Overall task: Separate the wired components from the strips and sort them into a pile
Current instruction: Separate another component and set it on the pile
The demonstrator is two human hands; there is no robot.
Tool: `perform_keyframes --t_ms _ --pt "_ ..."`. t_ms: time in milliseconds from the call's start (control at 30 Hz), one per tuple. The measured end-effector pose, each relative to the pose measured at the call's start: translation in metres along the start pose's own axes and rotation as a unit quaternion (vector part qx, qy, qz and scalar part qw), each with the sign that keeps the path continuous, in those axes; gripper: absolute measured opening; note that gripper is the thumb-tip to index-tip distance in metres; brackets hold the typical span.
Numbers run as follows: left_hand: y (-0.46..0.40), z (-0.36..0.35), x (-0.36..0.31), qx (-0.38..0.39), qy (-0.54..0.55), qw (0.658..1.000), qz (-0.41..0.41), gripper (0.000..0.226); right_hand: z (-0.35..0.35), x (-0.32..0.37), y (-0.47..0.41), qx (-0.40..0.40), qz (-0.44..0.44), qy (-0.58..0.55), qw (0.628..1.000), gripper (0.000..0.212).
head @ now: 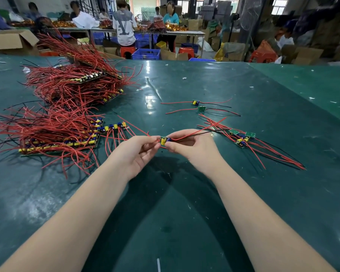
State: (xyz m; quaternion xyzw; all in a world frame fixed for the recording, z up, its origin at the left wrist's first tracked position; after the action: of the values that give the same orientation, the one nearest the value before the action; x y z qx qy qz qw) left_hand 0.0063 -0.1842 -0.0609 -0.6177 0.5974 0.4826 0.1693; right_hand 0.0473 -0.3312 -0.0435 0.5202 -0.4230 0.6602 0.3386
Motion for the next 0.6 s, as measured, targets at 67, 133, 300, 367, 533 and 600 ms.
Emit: perform_keyframes --t_ms 67,133,300,367,533,600 --pt "0.0 0.0 0.0 0.011 0.006 1.0 0.006 0.014 0.0 0.0 0.0 0.003 0.002 -0.005 1.0 0.014" --pt "0.0 -0.001 -0.001 0.031 0.0 1.0 -0.004 0.012 0.0 -0.002 0.0 0.005 -0.011 -0.043 0.999 0.012" --pt "-0.001 -0.001 -0.012 0.071 -0.025 0.996 -0.055 0.01 0.003 -0.007 -0.003 0.001 -0.06 -0.155 0.986 0.008" --pt "0.0 -0.002 -0.016 0.087 -0.013 0.994 -0.073 0.012 0.004 -0.008 -0.004 -0.001 -0.075 -0.19 0.979 0.006" --pt "0.003 -0.005 -0.02 0.123 -0.02 0.988 -0.091 0.011 0.007 -0.008 -0.004 0.005 -0.093 -0.236 0.967 0.006" --pt "0.003 -0.004 -0.021 0.118 -0.017 0.988 -0.094 0.017 0.008 -0.006 -0.004 0.009 -0.095 -0.246 0.965 0.006"
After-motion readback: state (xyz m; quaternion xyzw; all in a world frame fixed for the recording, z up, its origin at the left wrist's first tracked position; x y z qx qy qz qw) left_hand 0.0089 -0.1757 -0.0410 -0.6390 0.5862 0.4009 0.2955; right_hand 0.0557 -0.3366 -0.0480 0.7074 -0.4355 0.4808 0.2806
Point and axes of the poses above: each hand's wrist, its own y-axis away from the middle knuckle, its own z-axis out of the back of the hand, x = y × z, the point moved 5 cm from there along -y, towards the middle knuckle, and after that the axes turned 2 degrees about x, right-handed, at the moved point
